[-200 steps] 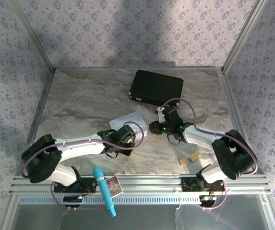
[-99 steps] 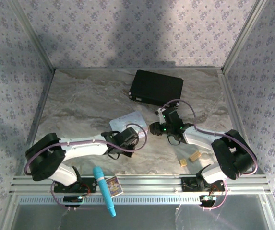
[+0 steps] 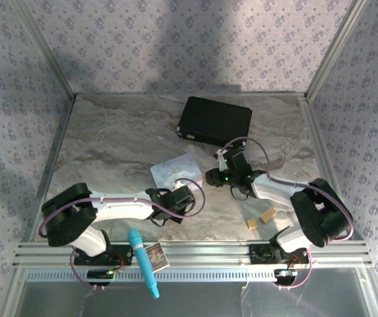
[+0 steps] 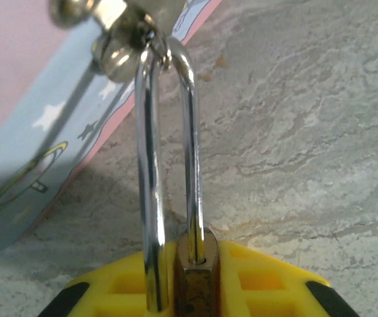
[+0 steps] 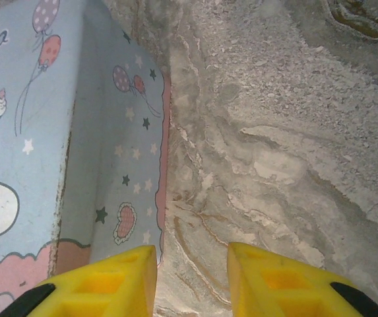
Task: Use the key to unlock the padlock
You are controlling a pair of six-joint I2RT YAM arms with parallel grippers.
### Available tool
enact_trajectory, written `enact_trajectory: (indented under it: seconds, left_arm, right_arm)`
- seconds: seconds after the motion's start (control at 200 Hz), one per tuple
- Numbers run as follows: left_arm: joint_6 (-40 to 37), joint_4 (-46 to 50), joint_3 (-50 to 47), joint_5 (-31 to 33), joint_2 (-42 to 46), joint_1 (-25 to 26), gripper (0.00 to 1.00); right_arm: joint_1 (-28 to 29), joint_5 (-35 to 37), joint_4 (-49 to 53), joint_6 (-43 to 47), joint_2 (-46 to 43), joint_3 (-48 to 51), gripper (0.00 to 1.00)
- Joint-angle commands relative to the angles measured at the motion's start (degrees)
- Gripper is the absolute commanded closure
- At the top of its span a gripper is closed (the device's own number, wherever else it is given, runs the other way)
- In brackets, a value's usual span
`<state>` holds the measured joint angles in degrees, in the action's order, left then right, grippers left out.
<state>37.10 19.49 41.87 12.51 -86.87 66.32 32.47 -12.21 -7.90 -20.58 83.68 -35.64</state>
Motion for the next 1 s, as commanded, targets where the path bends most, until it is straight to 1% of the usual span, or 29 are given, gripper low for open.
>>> enact_trajectory:
  seconds: [0.0,0.035,0.15,0.2,0.275,0.305,0.325,0.365,0.405,0.465,0.6,0.685,0.74,0.825,0.999]
  left_arm:
    - [1.1,3.43,-1.93,0.66,-1.64,0.47,0.88]
    - [0.96,3.81,-1.63,1.15,-1.59,0.47,0.9]
    - [0.3,5.36,-1.04,1.78,-0.97,0.47,1.0]
    - [-0.58,6.28,-1.1,2.48,-0.32,0.47,1.0]
    - [-3.33,7.11,-1.45,3.58,0.77,0.47,1.0]
    - [-4.86,7.75,-1.33,4.38,1.06,0.25,1.0]
    - [-5.8,8.19,-1.14,5.06,1.15,0.02,1.0]
    - [-7.37,8.79,-0.84,6.39,1.26,-0.63,1.0]
    - [-9.41,8.75,-0.61,5.91,1.25,-1.9,1.0]
    - [-12.29,8.3,-0.26,5.67,1.2,-3.16,1.0]
    - [-17.41,7.5,1.32,6.83,1.2,-3.74,1.0]
    - [-18.71,8.37,3.22,7.22,-0.26,-4.26,1.0]
    - [-19.7,8.47,4.08,7.18,-1.2,-4.54,1.0]
    - [-21.24,8.63,5.5,7.64,-2.43,-4.81,1.0]
    - [-25.89,10.78,11.13,10.79,-5.8,-5.21,1.0]
  right_arm:
    - [-0.9,-2.05,0.64,-0.46,0.72,-2.38,0.66]
    - [-1.13,-2.49,1.13,-0.48,0.71,-3.12,0.66]
    - [-2.34,-4.27,0.64,-2.64,-0.59,-3.53,0.66]
    - [-2.77,-4.71,0.6,-4.3,-1.22,-3.84,0.65]
    - [-2.25,-6.4,0.98,-5.41,-1.03,-5.36,0.59]
    - [-1.76,-6.98,1.46,-5.44,-0.39,-6.24,0.52]
    - [-1.37,-7.26,1.76,-5.27,0.09,-6.8,0.5]
    - [-0.76,-7.63,2.85,-5.0,1.4,-8.08,0.49]
    - [-0.51,-8.59,3.24,-4.82,3.06,-9.1,0.49]
    - [-0.17,-9.85,3.51,-4.73,5.34,-10.21,0.49]
    - [0.87,-10.69,4.81,-3.16,8.55,-12.68,0.52]
    - [1.32,-12.57,5.14,-2.76,9.98,-13.57,0.56]
    - [2.08,-13.41,4.4,-2.53,10.34,-13.51,0.57]
    - [3.46,-13.61,4.21,-2.23,11.03,-14.01,0.6]
    - [5.31,-13.64,3.16,-3.27,12.98,-14.45,0.66]
